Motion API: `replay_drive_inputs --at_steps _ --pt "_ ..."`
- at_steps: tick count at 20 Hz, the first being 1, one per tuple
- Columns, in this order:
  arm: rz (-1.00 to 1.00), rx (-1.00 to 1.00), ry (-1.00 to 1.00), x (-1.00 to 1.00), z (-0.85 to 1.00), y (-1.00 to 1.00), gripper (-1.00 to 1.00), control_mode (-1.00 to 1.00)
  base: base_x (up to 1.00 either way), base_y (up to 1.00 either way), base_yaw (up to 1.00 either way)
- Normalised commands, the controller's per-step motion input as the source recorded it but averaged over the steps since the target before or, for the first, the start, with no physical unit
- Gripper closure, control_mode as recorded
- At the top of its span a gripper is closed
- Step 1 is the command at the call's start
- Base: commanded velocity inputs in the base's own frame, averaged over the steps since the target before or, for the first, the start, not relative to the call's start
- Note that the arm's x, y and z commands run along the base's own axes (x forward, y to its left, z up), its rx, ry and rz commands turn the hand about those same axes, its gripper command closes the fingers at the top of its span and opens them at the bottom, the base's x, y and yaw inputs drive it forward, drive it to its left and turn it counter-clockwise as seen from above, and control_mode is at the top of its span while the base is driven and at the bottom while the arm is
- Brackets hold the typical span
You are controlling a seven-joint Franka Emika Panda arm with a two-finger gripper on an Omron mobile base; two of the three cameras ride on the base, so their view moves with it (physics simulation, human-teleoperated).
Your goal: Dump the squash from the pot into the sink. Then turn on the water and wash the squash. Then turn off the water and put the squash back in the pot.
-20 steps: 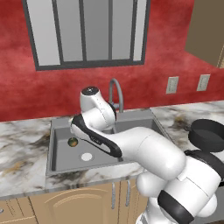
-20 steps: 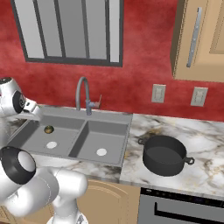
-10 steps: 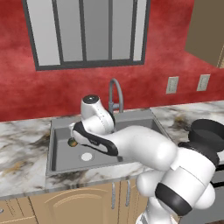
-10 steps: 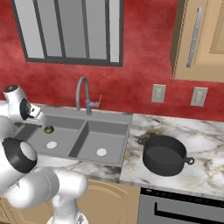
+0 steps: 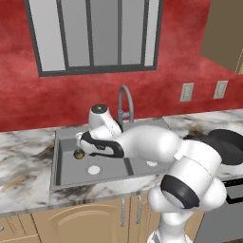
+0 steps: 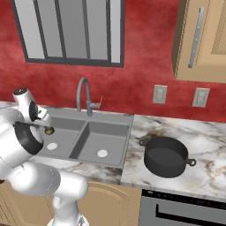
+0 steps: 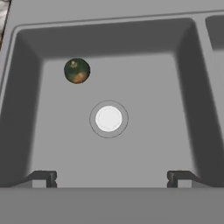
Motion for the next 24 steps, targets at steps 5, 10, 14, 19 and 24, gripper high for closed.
replay_drive_inputs --at_steps 5,10,14,19,24 --pt "0.0 0.01 0.0 0.17 -0.21 0.13 -1.0 -1.0 0.0 0.0 0.0" --pt "0.0 0.0 0.0 0.2 -0.26 0.13 -1.0 -1.0 0.0 0.0 0.0" --pt "0.0 0.0 0.0 0.2 -0.27 0.09 -1.0 -1.0 0.0 0.0 0.0" --pt "0.0 0.0 0.0 0.16 -0.28 0.07 -1.0 -1.0 0.0 0.0 0.0" --pt "0.0 0.0 0.0 0.12 -0.27 0.09 -1.0 -1.0 0.0 0.0 0.0"
